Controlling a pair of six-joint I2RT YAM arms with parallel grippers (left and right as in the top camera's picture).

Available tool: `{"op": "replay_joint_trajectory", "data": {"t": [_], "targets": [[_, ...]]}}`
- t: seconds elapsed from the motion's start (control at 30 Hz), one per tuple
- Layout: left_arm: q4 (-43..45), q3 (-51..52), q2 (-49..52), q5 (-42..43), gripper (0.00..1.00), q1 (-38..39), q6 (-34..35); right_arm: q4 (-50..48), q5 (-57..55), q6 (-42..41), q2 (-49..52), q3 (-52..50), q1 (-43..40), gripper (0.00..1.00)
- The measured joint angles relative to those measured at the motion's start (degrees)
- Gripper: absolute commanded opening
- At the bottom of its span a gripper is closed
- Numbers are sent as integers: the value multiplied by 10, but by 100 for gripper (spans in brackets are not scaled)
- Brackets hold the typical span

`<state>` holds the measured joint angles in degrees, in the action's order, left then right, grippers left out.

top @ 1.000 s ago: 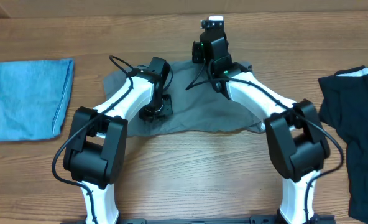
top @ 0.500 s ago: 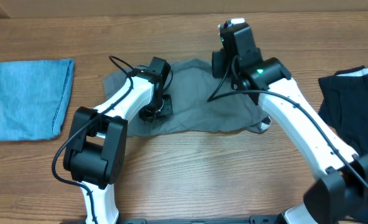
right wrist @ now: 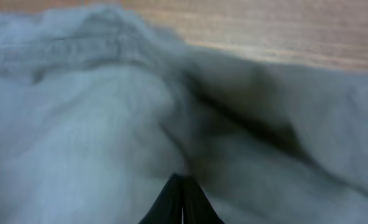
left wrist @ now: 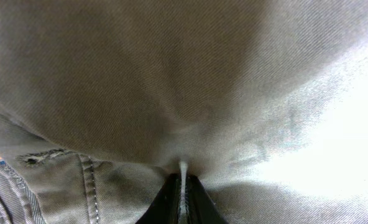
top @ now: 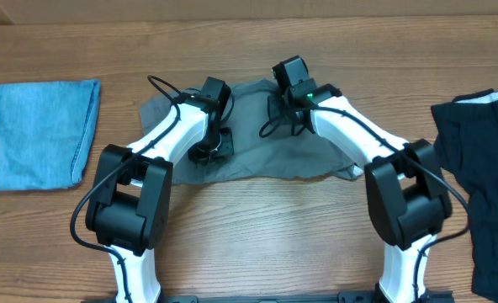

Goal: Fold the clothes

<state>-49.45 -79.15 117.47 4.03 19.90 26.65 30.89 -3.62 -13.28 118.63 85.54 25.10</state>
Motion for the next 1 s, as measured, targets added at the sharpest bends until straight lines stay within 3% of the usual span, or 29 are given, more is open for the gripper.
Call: {"op": "replay_joint_trajectory", "data": {"t": [0.37, 0.6, 0.67, 0.83, 1.0], "targets": [[2, 0, 0, 0, 9, 0, 0, -212, -78, -5, 78, -2, -42, 4], [3, 0, 0, 0, 4, 0, 0, -260, -84, -44, 85, -2, -95, 5], [3, 1, 0, -2, 4, 0, 0, -261, -82, -50, 85, -2, -107, 4], [2, 1, -2, -2, 4, 0, 0, -133, -71, -53, 69, 4, -120, 4], [-21, -10, -4, 3, 4, 2, -2, -51, -64, -56, -33, 3, -119, 4]]}}
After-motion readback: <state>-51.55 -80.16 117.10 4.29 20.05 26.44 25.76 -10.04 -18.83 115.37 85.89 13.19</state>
